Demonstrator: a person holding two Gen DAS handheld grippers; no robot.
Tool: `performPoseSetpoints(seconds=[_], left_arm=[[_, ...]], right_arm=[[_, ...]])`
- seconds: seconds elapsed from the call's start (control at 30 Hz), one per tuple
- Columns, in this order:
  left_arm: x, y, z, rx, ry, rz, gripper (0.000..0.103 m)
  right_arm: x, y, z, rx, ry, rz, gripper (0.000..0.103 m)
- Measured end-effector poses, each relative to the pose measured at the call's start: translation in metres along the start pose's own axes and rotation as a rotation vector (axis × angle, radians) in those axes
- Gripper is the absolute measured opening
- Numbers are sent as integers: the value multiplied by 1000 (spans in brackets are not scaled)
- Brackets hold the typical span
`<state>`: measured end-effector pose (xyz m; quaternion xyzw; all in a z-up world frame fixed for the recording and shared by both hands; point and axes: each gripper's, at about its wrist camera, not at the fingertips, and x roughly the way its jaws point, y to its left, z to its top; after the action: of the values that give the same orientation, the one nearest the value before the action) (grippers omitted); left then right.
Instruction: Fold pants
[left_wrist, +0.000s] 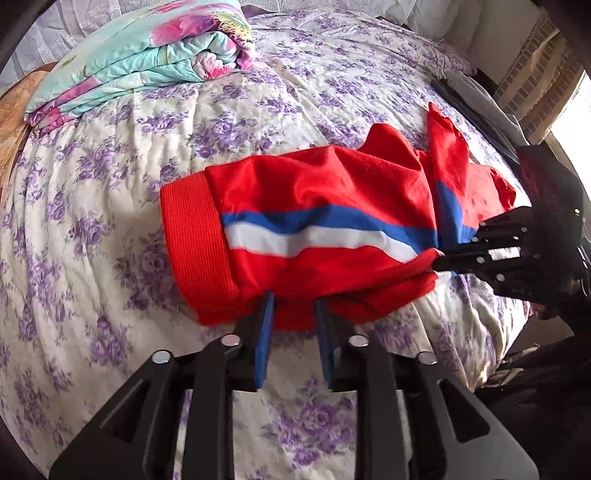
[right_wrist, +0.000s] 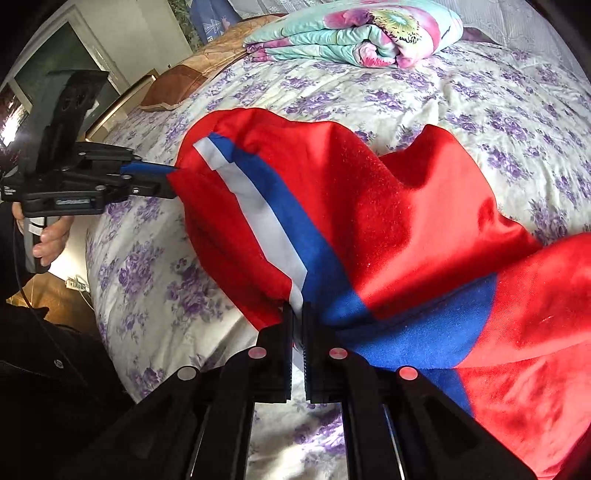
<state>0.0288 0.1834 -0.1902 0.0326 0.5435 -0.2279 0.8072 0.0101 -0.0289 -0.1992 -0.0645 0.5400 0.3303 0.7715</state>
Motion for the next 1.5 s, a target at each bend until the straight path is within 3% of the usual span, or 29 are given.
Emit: performPoseSetpoints(seconds=[0.07,0.17,0.27,0.33,0.43,0.47,0.5,0.53,0.57,0.6,0.7,0.8,0.87,0.93,1.07,1.13,1.2,1.3,1.37,1.4,1.5], left_arm=[[-1,0,-6,-9,17,0,55],[-11,3,-7,-56,8,-27,55],[-32,-3,11,-93,-78,-72,55],[-39,-14,30,-90,-127,-103,55],[-27,-28,49,-87,-133,-95,55],[-17,-30,53,-92,-121,-72,53],[-6,-31,54,-108,-94,-63,41],[3,-30,52,-128,-65,-66,32],[14,-28,49,-153,-26,-69,15],[23,-27,45,-172,7,-61,8],[40,-27,30,-194,58,-22,1],[52,-27,19,-195,98,28,0],[52,-27,20,-205,92,35,0],[52,-27,22,-211,98,39,0],[52,-25,20,-224,89,34,0],[51,-23,19,-226,87,33,0],[51,-24,20,-223,88,36,0],[51,-25,20,-218,90,43,0],[51,-25,21,-218,91,44,0],[51,-25,22,-219,92,44,0],[51,-24,20,-219,92,43,0]], right_arm=[[4,0,-3,-1,11,-6,5],[9,-2,-2,11,37,1,7],[-1,4,-1,14,56,-2,13],[-15,9,2,24,59,20,25],[-42,16,14,48,-27,54,28],[-47,17,19,68,-69,52,28],[-48,15,24,93,-100,47,27],[-43,15,28,117,-111,38,17],[-32,14,30,133,-95,21,10],[-17,14,31,147,-67,4,6],[24,11,22,192,65,-2,5],[24,3,18,251,95,24,5],[-1,-17,30,298,57,-8,5],[-36,-52,43,382,-24,-95,6],[-92,-156,51,677,-136,-379,9],[-105,-207,47,799,-176,-478,9],[-102,-245,46,890,-172,-491,9],[-89,-270,47,970,-150,-419,10],[-79,-271,58,954,-134,-431,26],[-76,-270,63,950,-128,-447,43],[-63,-277,73,956,-69,-500,46]])
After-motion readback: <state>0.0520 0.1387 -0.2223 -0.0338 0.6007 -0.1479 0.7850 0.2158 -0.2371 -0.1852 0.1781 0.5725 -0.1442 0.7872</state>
